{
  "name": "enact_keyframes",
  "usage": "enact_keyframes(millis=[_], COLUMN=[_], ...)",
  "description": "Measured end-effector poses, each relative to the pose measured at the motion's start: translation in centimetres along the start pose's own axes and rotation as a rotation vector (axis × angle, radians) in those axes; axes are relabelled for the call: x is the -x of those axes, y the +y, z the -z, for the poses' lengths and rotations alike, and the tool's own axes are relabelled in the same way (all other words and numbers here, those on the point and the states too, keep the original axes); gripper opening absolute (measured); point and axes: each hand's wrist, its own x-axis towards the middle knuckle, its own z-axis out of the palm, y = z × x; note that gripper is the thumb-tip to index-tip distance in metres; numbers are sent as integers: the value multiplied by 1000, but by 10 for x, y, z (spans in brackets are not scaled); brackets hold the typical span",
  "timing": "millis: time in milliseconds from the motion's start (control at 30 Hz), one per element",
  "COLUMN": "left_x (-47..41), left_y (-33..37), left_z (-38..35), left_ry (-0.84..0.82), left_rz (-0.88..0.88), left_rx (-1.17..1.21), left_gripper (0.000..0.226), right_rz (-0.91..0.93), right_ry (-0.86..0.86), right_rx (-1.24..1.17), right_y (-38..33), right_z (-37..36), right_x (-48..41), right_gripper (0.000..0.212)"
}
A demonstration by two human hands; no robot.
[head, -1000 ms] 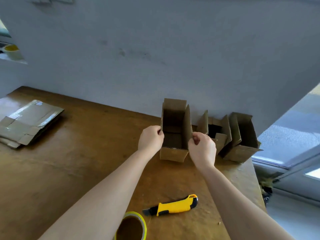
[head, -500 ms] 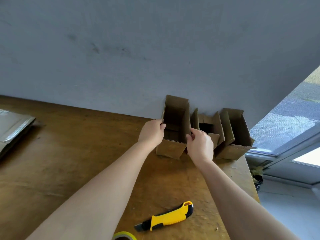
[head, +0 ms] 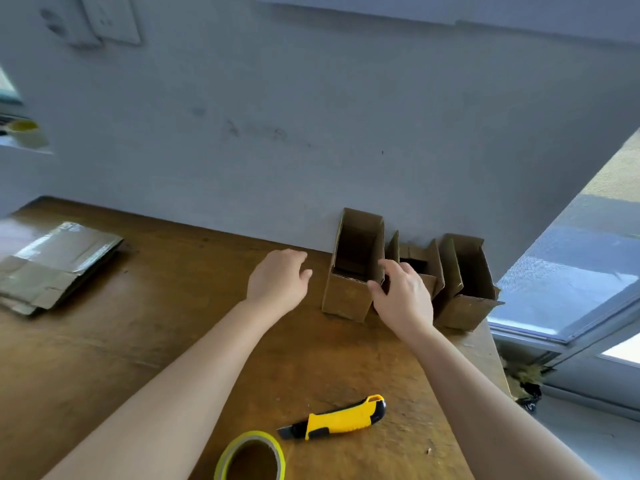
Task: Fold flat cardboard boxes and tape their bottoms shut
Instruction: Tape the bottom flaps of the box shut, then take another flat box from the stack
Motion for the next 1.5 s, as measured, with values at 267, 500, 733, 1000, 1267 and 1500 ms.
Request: enact_keyframes(millis=[267, 500, 733, 1000, 1267, 1500], left_x=[97, 186, 257, 308, 331, 314], left_y=[-33, -67, -110, -193, -293, -363], left_z=[60, 105, 145, 185, 224, 235], left_ry=[238, 294, 301, 286, 214, 166], left_rz=[83, 245, 390, 493, 490, 453], left_rx=[-327, -441, -561, -609, -655, -606], left_gripper=[42, 30, 22, 29, 26, 26], right_rz=[377, 676, 898, 1012, 990, 981], right_ry=[-7, -66, -105, -129, -148, -180], right_rx=[121, 175, 210, 300, 335, 401], right_y=[-45, -104, -176, -273, -368, -418], right_z=[23, 16, -14, -68, -133, -183], right_x=[49, 95, 134, 170, 202, 197], right_gripper=[48, 52, 52, 49, 49, 44])
